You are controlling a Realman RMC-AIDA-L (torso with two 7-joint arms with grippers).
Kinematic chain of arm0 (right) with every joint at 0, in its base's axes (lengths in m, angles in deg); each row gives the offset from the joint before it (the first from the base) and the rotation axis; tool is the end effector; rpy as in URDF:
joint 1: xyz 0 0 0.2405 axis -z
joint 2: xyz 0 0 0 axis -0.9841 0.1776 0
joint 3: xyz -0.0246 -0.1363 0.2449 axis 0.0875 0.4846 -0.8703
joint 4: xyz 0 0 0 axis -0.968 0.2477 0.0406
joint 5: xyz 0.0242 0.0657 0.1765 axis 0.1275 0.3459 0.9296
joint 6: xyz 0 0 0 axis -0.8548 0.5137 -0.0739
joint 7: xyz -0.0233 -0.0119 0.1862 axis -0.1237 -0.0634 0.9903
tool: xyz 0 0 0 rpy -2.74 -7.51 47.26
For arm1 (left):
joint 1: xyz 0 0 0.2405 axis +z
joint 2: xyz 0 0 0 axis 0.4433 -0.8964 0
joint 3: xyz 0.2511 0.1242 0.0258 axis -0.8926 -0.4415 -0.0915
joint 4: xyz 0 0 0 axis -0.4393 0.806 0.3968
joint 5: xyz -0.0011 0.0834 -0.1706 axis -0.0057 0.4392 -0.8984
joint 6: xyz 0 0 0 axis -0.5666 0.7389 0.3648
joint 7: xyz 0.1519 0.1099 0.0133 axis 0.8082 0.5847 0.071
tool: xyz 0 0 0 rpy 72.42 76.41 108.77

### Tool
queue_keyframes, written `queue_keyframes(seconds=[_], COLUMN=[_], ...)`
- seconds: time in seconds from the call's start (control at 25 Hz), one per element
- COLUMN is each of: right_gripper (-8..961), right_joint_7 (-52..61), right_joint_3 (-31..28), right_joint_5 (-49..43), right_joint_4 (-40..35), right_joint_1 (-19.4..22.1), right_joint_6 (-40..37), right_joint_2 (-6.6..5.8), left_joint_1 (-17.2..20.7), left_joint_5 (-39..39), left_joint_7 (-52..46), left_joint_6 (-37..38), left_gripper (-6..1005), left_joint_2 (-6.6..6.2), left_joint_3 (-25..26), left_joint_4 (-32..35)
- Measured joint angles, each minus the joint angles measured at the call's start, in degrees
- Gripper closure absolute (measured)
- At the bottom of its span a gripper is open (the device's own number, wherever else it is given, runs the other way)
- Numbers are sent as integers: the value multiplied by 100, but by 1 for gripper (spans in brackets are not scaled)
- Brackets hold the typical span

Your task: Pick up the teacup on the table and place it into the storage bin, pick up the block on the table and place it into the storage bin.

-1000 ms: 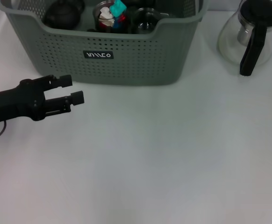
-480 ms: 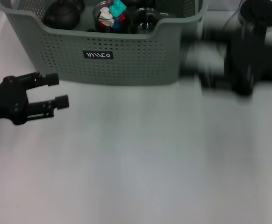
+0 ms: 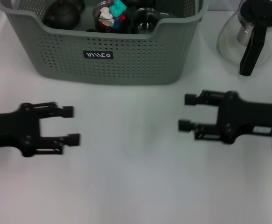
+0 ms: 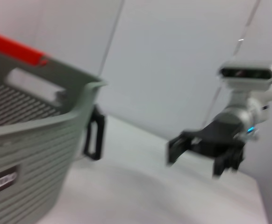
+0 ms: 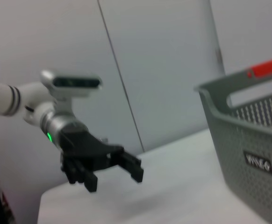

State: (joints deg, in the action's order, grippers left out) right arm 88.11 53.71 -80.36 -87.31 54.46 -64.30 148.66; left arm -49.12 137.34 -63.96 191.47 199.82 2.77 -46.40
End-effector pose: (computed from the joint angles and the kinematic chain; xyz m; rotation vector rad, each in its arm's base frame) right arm 0.2276 0.2967 -0.0748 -2.8661 0.5418 0.8922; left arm -0.2977 0.2570 -0.0024 -2.7930 -0.6882 -0.8211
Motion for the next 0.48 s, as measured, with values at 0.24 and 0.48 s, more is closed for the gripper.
queue_keyframes(seconds=[0.24,0.48], right_gripper=[219,50], right_joint_7=[-550,-595], right_joint_3=[154,125], right_joint_5=[-206,-240], right_joint_4=[317,527], right_joint_1=[-184,-279], right_joint_6=[77,148], right_joint_2=[113,92], left_joint_1=[-142,-143], left_joint_5=[9,17], left_joint_7=[530,531], left_joint_6=[59,63], left_gripper=[209,207], left_joint_2=[261,273], left_joint_3=[-122,-250], left_joint_4=[2,-21])
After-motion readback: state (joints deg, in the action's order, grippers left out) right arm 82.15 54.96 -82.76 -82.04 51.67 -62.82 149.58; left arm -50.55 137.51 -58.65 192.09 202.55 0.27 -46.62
